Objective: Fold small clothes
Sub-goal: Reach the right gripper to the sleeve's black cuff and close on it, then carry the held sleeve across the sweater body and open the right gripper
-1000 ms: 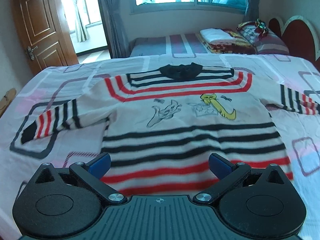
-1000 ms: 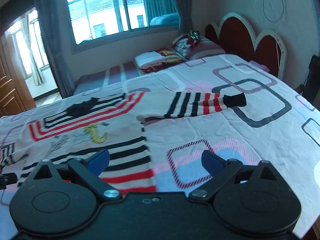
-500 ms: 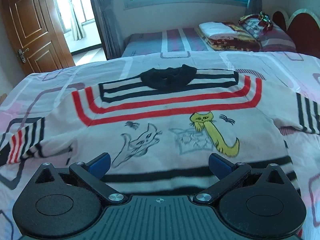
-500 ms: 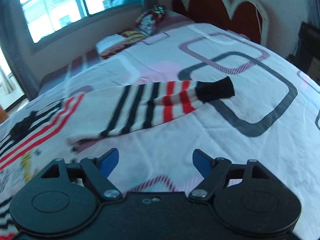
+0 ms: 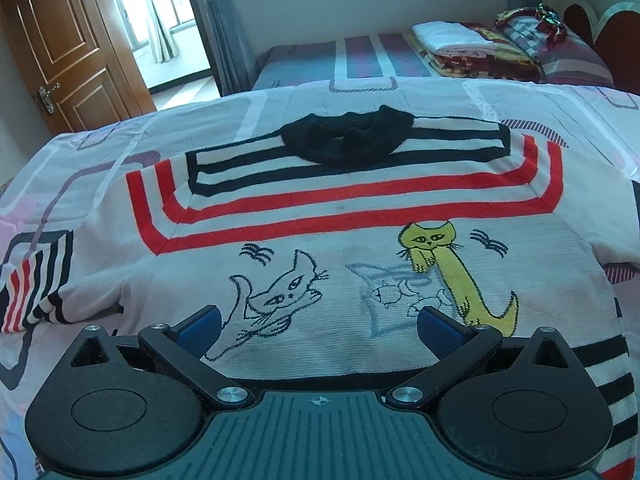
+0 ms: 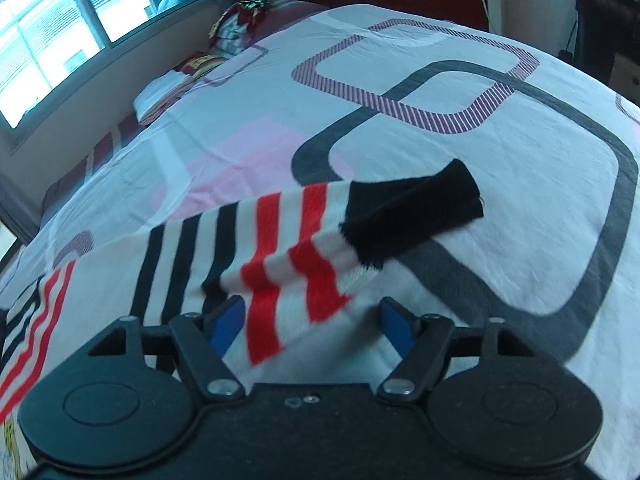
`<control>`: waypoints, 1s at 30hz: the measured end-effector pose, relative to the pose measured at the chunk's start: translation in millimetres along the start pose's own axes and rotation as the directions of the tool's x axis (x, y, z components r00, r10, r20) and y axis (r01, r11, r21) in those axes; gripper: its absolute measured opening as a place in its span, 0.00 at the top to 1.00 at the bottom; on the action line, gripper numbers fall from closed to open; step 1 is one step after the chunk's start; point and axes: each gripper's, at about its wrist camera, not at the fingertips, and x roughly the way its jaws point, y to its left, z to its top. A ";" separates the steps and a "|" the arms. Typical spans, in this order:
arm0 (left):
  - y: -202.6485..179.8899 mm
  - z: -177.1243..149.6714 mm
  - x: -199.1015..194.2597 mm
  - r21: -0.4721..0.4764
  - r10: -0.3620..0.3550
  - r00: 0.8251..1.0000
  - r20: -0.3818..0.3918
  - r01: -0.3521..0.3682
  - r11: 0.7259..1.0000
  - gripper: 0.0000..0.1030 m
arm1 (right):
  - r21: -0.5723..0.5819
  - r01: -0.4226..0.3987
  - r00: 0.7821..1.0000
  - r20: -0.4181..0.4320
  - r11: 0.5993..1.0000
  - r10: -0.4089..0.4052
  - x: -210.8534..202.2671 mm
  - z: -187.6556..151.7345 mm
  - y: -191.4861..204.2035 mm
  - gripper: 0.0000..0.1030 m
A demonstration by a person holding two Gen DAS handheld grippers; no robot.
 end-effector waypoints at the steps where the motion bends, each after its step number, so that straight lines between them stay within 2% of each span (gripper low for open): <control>1: 1.1 0.6 0.3 -0.004 -0.001 1.000 0.000 0.001 1.000 0.00 | 0.000 0.008 1.000 0.012 1.000 -0.008 1.2 1.5 -0.5 0.50; 4: 3.1 2.8 1.6 -0.005 -0.007 1.000 -0.004 0.007 1.000 0.00 | -0.008 0.023 0.999 0.031 1.000 -0.023 6.4 4.9 -2.6 0.73; 7: 6.1 4.5 3.7 -0.005 -0.021 1.000 -0.020 0.021 1.000 0.00 | -0.006 0.018 0.999 0.049 1.000 -0.018 6.7 7.0 -5.1 0.84; 13: 26.9 7.2 1.3 -0.063 -0.092 0.995 -0.026 0.091 0.994 0.00 | -0.051 -0.024 0.991 0.131 0.998 0.030 -14.2 9.8 10.3 0.91; 15: 36.0 8.6 -0.9 -0.073 -0.075 0.997 -0.008 0.074 0.995 0.00 | -0.100 -0.051 0.984 0.167 0.994 0.067 -26.6 9.8 27.8 0.92; 18: 52.8 9.6 -3.0 -0.068 -0.028 0.999 0.034 0.030 0.997 0.00 | -0.201 -0.132 0.967 0.189 0.971 0.171 -44.4 5.2 68.4 0.92; 21: 72.4 10.7 -0.8 -0.060 0.004 0.998 0.056 0.000 0.998 0.00 | -0.321 -0.224 0.941 0.173 0.920 0.290 -61.7 -11.7 126.3 0.92; 24: 97.6 11.4 5.4 -0.083 0.003 0.999 0.051 0.001 0.997 0.00 | -0.434 -0.325 0.907 0.110 0.840 0.408 -75.7 -42.7 190.0 0.92; 27: 121.7 11.2 14.4 -0.118 -0.017 1.000 0.023 0.020 0.993 0.00 | -0.492 -0.433 0.871 -0.013 0.755 0.491 -77.6 -83.6 248.3 0.92; 30: 136.5 9.7 26.0 -0.150 -0.087 0.996 -0.008 0.085 0.985 0.00 | -0.531 -0.500 0.847 -0.138 0.684 0.512 -65.8 -127.9 292.0 0.92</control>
